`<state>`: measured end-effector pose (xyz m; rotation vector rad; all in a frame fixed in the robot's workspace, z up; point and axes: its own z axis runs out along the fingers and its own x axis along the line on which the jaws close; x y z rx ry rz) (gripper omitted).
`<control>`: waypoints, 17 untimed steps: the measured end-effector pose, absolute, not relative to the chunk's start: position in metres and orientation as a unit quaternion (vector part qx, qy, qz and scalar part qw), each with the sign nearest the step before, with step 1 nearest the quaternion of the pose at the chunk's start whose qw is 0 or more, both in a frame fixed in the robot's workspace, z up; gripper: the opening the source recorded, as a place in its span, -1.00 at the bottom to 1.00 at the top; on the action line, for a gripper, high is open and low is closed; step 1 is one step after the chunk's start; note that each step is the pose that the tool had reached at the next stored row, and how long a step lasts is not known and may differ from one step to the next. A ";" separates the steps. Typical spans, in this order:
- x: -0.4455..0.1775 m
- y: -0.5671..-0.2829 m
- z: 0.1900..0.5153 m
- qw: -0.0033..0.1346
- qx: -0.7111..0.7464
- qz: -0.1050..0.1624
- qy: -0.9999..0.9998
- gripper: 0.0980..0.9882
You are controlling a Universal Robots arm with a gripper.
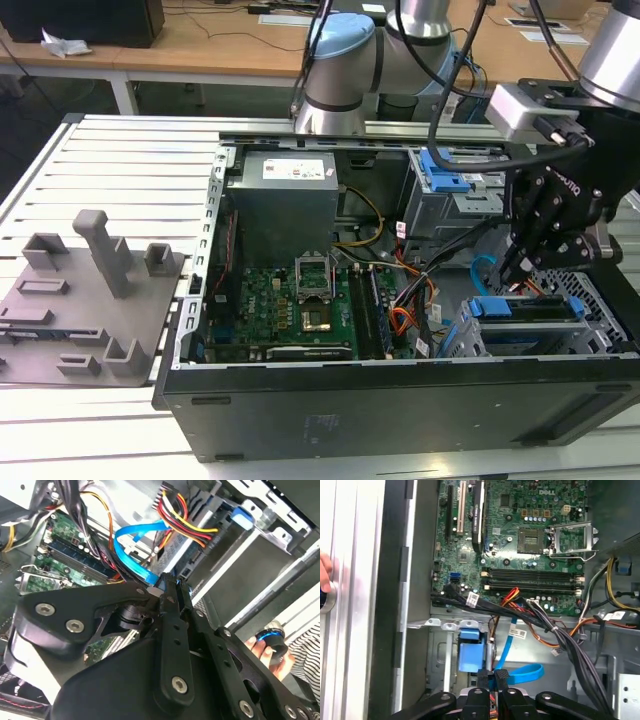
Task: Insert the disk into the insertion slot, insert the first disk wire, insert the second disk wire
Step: 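Insert the second disk wire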
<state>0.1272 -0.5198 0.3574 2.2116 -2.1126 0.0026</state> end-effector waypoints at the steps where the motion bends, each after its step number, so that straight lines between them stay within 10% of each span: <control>1: 0.127 -0.525 0.357 0.042 0.722 0.001 -0.690 -0.85; 17: 0.159 -0.532 0.356 0.043 0.721 -0.001 -0.692 -0.85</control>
